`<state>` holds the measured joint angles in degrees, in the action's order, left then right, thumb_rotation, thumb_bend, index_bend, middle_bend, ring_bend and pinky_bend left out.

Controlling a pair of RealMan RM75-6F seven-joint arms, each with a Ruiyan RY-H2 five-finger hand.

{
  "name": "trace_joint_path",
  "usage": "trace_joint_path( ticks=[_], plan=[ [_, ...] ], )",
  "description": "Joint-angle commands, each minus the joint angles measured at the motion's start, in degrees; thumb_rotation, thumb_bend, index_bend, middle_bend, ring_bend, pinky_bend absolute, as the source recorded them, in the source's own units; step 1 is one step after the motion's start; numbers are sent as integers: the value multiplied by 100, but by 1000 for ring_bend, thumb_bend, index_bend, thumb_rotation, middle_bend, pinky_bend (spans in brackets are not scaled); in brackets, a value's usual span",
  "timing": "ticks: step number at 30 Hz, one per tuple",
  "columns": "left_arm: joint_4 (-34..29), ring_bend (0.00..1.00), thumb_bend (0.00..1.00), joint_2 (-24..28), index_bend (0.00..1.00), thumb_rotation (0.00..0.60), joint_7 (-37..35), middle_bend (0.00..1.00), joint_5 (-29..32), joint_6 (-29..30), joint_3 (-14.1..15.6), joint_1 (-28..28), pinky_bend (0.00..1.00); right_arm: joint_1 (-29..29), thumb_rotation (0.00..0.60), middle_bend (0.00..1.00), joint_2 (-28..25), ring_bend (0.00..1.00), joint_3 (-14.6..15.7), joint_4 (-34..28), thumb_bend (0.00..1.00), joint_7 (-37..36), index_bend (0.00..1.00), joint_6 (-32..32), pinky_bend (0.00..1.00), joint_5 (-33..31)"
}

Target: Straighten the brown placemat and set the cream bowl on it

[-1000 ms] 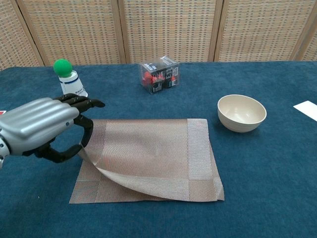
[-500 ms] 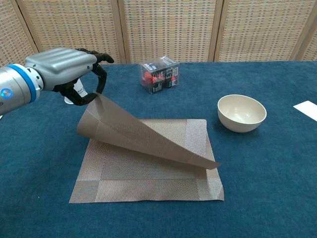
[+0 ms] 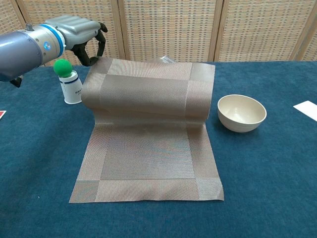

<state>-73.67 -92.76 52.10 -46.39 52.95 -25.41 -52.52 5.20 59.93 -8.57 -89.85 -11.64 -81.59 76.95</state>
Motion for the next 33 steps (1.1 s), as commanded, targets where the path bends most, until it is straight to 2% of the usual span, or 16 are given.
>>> trace_joint_path(
  ticks=[1,2,3,6,7,11,17,22,33],
  plan=[
    [689,0,530,-204,574,600,65,0,428,-94,-92,-373,0,8,600,0,4,0,-19,26,92,-15,57,38,0,-43],
    [849,0,529,-237,558,600,57,0,490,-111,-93,-432,0,10,600,0,4,0,-24,33,92,-16,57,46,0,-53],
    [1006,0,518,-269,501,600,45,0,537,-129,-87,-486,0,11,600,0,5,0,-28,40,92,-16,57,52,0,-60],
    [1428,0,444,-375,205,600,-49,0,650,-172,-76,-611,0,17,600,0,11,0,-35,53,91,-16,57,69,0,-65],
    [1562,0,412,-410,138,600,-84,0,704,-201,-70,-638,0,20,600,0,14,0,-34,58,92,-12,57,83,0,-71],
    [1982,0,342,-546,34,600,-162,0,796,-218,23,-706,0,30,600,0,16,0,-29,50,92,-19,57,126,0,-72],
    [2169,0,270,-585,0,600,-497,0,659,-188,216,-580,0,20,600,0,14,0,-15,22,92,-8,57,107,0,-23],
    [1802,0,266,-397,0,600,-929,0,390,-76,366,-319,0,24,600,0,18,0,5,1,91,16,57,110,0,22],
    [-232,0,258,751,0,600,-2344,0,-1134,1365,1186,1120,0,23,600,0,46,0,46,-21,91,68,57,84,0,124]
  ],
)
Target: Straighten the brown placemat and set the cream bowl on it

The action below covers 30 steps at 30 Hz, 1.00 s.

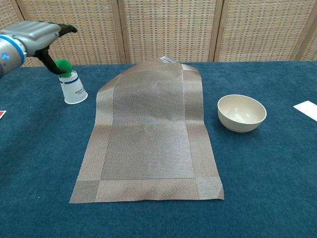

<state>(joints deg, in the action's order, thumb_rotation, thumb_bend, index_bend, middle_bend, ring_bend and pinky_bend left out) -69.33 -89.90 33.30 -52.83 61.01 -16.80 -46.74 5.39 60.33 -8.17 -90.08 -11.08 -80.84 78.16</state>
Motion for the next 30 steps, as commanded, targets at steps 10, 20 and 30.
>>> trace_joint_path(
  ticks=[10,20,30],
  plan=[
    [-1983,0,247,1383,0,600,-1295,0,-1376,1792,1131,1889,0,33,600,0,117,0,107,23,91,178,57,38,0,151],
    [-2242,0,248,1821,0,600,-1697,0,-1874,2373,1755,2805,0,50,600,0,252,0,224,48,92,309,122,-46,0,436],
    [-2125,0,247,1903,0,600,-2124,0,-2265,2599,1850,3232,0,591,600,0,947,0,161,-86,118,1136,209,234,0,841]
  ],
)
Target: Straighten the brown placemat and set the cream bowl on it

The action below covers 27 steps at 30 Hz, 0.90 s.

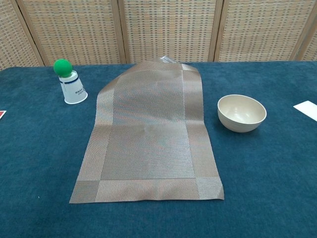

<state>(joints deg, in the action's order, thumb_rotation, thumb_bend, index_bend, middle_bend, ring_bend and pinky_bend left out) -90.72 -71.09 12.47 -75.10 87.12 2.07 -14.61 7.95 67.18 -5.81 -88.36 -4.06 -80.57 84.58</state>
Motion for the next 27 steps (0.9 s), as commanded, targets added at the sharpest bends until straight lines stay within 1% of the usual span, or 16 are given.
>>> trace_joint_path(
  ticks=[1,4,7,10,14,20,27],
  plan=[
    [21,0,248,27,0,600,-58,0,-46,-30,-68,30,0,427,600,0,332,0,-113,-346,128,638,229,282,0,185],
    [31,0,249,41,0,600,-105,0,-35,-95,-128,54,0,620,600,1,537,0,-199,-491,160,1075,285,444,0,112],
    [35,0,248,62,0,600,-159,0,-26,-164,-186,81,0,814,600,23,824,0,-268,-555,197,1430,341,644,0,-33],
    [39,0,248,76,0,600,-202,0,-39,-227,-219,102,0,959,600,55,1119,0,-320,-469,248,1603,393,782,0,-175],
    [45,0,248,95,0,600,-241,0,-59,-316,-254,122,0,1140,600,85,1495,0,-363,-246,326,1735,435,952,10,-327],
    [68,0,248,122,0,600,-301,0,-47,-383,-332,143,0,1328,600,91,1847,0,-413,34,373,1845,449,1174,17,-552],
    [137,0,248,124,0,600,-376,0,51,-581,-437,143,0,1539,600,89,2096,0,-505,351,386,1971,448,1404,16,-844]
  ],
)
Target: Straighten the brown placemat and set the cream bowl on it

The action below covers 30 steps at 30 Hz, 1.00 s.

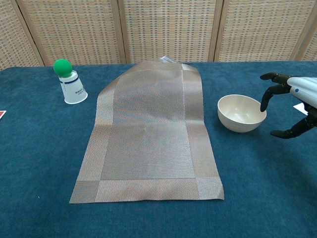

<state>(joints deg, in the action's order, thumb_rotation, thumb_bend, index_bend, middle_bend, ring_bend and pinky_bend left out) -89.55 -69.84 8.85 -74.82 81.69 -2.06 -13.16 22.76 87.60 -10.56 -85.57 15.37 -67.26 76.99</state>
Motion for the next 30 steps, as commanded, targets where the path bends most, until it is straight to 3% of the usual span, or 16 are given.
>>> trace_joint_path(
  ticks=[1,30],
  plan=[
    [30,0,248,-5,0,600,-20,0,39,-66,-38,-4,0,80,600,88,75,0,-39,112,386,25,446,103,16,-123],
    [246,0,248,-127,0,600,-60,0,189,-516,-288,-39,0,689,600,96,808,0,-98,1491,389,-607,481,806,18,-559]
  ],
)
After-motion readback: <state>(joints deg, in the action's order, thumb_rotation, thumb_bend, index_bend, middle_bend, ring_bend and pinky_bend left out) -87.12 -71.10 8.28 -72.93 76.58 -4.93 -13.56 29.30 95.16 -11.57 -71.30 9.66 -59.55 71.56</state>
